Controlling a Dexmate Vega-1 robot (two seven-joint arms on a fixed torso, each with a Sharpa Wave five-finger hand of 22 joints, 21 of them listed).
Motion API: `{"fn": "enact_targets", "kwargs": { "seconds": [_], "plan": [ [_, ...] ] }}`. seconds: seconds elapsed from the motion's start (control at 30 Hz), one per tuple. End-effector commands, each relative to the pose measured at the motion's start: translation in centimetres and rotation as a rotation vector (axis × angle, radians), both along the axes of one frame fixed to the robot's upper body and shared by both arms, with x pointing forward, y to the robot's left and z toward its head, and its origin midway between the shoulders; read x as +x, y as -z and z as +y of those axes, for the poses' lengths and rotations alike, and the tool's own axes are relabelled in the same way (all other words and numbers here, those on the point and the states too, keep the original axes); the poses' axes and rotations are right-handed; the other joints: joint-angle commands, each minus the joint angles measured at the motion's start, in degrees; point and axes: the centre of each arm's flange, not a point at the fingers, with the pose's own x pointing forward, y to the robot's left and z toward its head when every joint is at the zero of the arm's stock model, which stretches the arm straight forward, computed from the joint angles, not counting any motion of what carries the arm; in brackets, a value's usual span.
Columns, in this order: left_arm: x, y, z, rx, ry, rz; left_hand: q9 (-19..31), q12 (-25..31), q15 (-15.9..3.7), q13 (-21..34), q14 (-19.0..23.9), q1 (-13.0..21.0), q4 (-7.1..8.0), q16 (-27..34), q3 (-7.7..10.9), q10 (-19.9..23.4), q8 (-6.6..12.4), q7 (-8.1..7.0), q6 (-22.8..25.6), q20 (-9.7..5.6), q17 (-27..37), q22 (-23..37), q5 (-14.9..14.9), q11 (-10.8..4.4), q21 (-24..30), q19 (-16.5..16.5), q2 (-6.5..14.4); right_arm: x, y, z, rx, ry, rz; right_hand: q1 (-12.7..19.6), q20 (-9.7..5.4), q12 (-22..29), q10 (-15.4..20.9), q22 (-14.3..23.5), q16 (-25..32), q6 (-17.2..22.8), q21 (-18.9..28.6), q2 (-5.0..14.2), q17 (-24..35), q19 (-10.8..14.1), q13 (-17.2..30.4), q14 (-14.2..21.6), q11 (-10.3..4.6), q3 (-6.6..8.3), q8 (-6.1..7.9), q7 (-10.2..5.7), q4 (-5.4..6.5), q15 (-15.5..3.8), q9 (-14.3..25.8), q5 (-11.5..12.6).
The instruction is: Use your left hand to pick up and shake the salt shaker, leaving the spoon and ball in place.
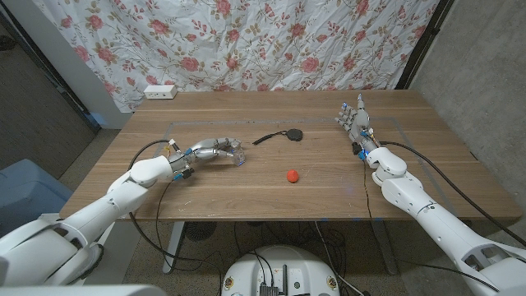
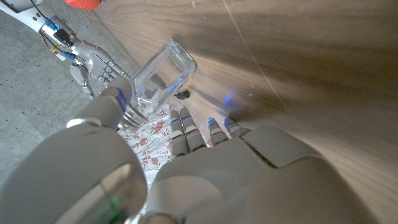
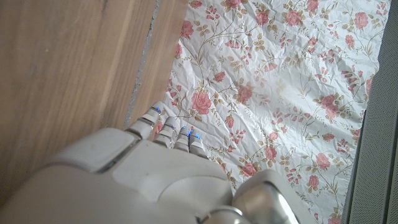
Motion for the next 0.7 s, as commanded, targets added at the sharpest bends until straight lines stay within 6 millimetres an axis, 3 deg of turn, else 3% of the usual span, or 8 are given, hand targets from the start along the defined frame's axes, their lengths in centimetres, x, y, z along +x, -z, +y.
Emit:
{"fn": "enact_targets", "kwargs": {
  "seconds": [0.03,0.7],
  "plan": [
    [0.20,0.05,0.01,0.019,-0.004,0.004,0.14,0.31,-2.12,0.29,0.89,1.02,-0.04,0.44,-0.18,1.19,0.59,-0.28,1.36,0.13,0.16,0.18,-0.12,-0.25,0.10,0.43,-0.07,-0.01,0.00,0.02,0.000,0.000,0.000,-0.13,0.15,0.24,-0.57,0.29,0.30,-0.04,0.54,5.60,0.32,0.35,0.10,-0.31,0.01,-0.39,0.22,0.43,0.25,-1.89,0.18,0.37],
    [1.17,0.07,-0.71,0.036,0.019,0.028,0.44,0.52,-4.67,0.70,4.99,5.17,-0.04,0.54,-1.38,7.22,2.61,-1.09,6.34,0.25,0.19,0.20,-0.22,-1.64,0.01,2.17,-0.28,-0.03,-0.01,0.02,0.000,0.000,0.000,-0.13,0.13,0.28,-0.46,0.29,0.30,0.01,0.55,5.61,0.40,0.35,0.17,-0.28,0.06,-0.40,0.25,0.40,0.25,-1.99,0.18,0.38]
  ]
}}
